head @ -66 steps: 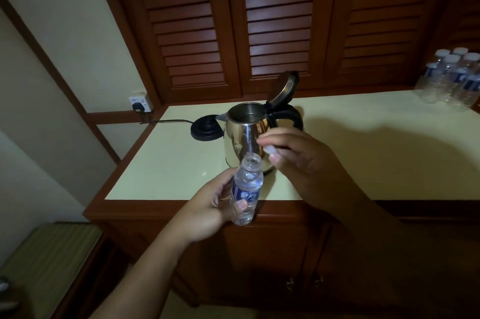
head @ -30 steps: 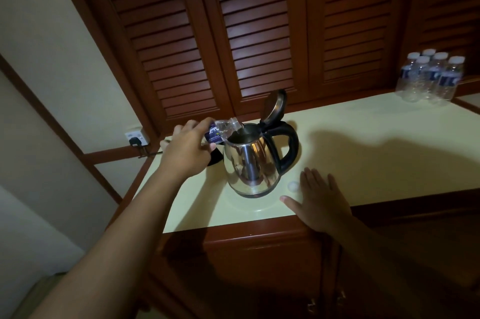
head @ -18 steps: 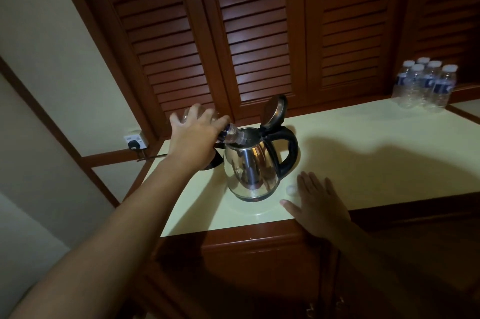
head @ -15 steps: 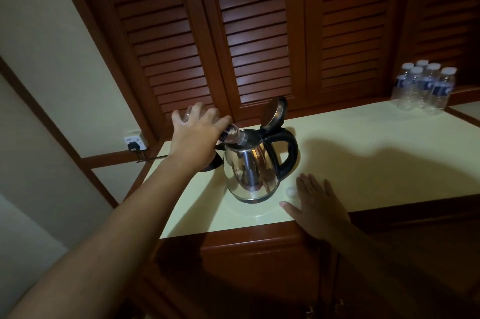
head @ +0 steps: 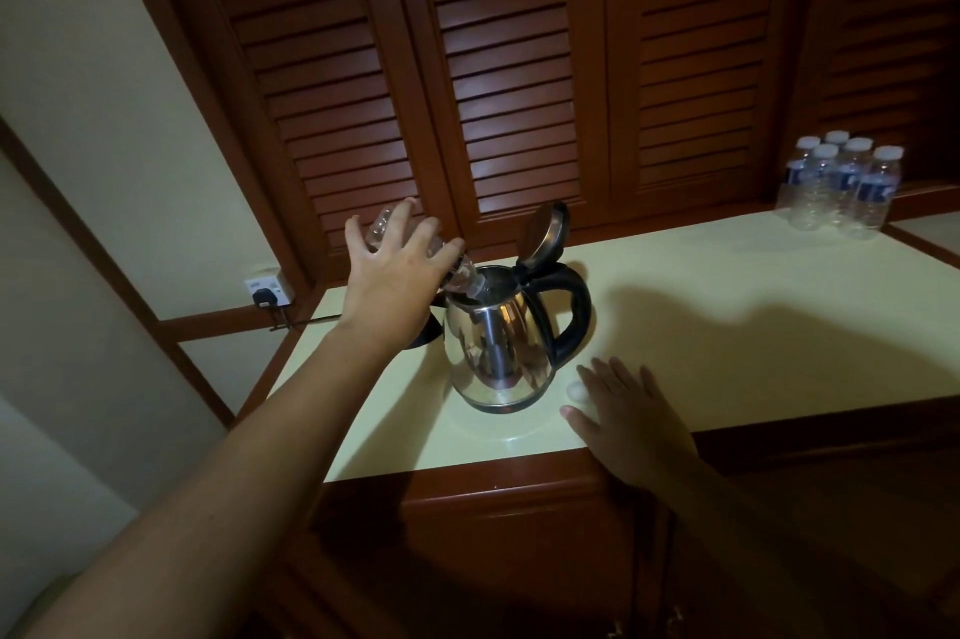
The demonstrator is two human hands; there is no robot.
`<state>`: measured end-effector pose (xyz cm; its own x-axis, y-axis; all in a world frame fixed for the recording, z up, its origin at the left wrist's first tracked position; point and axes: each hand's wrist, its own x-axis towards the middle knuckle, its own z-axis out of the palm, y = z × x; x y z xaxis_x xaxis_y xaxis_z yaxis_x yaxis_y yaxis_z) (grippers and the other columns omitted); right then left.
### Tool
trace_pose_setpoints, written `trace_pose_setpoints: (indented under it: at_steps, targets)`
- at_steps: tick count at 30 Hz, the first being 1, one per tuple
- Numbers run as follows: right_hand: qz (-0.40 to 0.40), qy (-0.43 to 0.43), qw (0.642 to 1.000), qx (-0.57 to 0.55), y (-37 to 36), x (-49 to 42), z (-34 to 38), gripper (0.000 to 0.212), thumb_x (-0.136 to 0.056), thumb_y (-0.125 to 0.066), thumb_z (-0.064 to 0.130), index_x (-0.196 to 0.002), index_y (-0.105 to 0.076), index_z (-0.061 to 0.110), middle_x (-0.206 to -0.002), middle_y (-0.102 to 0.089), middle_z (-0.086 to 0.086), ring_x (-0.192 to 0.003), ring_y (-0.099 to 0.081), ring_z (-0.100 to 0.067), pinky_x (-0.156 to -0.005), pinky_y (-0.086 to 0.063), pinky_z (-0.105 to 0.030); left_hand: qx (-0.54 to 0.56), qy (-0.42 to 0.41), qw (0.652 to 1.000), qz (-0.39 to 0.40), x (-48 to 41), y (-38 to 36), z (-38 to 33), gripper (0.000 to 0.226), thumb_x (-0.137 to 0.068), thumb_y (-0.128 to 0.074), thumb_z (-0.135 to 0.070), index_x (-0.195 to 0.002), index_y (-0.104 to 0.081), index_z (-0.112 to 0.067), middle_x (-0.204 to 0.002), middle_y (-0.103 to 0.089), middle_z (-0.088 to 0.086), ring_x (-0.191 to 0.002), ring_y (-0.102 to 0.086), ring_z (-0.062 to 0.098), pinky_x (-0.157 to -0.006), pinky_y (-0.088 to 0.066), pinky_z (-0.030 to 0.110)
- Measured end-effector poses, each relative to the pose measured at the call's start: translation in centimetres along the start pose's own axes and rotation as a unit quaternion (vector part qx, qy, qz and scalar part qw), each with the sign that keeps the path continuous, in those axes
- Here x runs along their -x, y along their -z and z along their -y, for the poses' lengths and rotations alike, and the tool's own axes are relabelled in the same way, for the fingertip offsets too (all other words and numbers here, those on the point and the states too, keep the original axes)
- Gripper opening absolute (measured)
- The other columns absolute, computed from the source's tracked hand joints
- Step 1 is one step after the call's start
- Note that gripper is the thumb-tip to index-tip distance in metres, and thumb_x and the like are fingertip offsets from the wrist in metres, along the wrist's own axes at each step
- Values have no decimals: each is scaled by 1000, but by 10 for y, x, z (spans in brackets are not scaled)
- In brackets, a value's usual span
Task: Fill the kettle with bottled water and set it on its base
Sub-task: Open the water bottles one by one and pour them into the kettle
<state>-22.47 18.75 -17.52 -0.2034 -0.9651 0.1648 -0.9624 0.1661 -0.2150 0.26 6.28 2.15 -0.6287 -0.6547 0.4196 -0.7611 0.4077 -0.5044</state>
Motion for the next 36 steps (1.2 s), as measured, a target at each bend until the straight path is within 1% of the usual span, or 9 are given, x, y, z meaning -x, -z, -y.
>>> trace_pose_setpoints:
  at_steps: [9,13,18,21,24,26,28,31,36]
  targets:
    - [-10,-5,1000,-19,-1,0,0,57,-103,-23,52,-154,-29,29,-166,-25,-1,-155,-14,-22,-125,-4,-48,-4,6,1000,6,1,3,-1,87,-82,-78,-14,-156,-36,-34,-165,-30,10,-159,-8,40,-113,-16,83]
    - [-7,-1,1000,-28,1,2,0,52,-103,-24,48,-150,-36,31,-165,-26,-1,-155,-14,-22,-125,-4,-49,5,16,1000,9,3,2,-2,88,-81,-79,-16,-157,-37,-33,-162,-35,11,-157,-17,42,-113,-17,82]
    - [-13,-3,998,-56,-1,1,-4,47,-103,-26,46,-145,-42,30,-163,-31,1,-154,-17,-21,-126,-7,-47,80,69,994,42,13,1,-3,88,-87,-72,-30,-161,-26,-32,-160,-39,3,-150,-28,35,-114,-23,77]
    - [-29,0,997,-73,-3,0,-8,50,-103,-25,47,-146,-42,28,-159,-38,5,-152,-22,-16,-126,-9,-46,236,152,958,58,28,-3,-4,67,-95,-66,-36,-154,-33,-32,-150,-52,-3,-141,-39,28,-114,-24,70]
    - [-45,12,992,-117,1,2,-9,49,-101,-26,51,-137,-51,29,-145,-54,8,-140,-41,-11,-124,-14,-38,405,235,882,49,52,-10,-12,46,-100,-62,-45,-141,-44,-34,-137,-62,-5,-131,-50,23,-111,-34,55]
    - [-51,7,984,-170,8,4,-6,44,-100,-36,51,-131,-56,28,-131,-63,8,-122,-53,-11,-108,-31,-29,514,250,820,28,78,-11,-24,42,-101,-61,-47,-139,-47,-35,-130,-64,-10,-117,-58,13,-100,-47,42]
    - [-63,2,973,-222,18,9,-2,35,-98,-50,47,-127,-59,29,-120,-65,9,-111,-56,-11,-88,-37,-21,582,220,783,24,111,-9,-41,37,-100,-63,-46,-135,-52,-38,-120,-65,-22,-105,-61,0,-91,-53,33]
    - [-83,43,963,-252,38,22,10,32,-93,-67,38,-124,-62,29,-101,-61,17,-98,-55,-7,-81,-34,-10,628,156,761,45,153,-14,-62,36,-96,-71,-45,-130,-59,-43,-116,-70,-25,-105,-66,-2,-92,-57,32]
    - [-28,137,958,-252,81,42,19,40,-86,-76,34,-123,-65,26,-101,-61,17,-98,-56,-3,-86,-40,-16,630,109,766,66,179,-16,-70,52,-86,-72,-60,-133,-63,-41,-124,-69,-21,-113,-68,6,-97,-57,40]
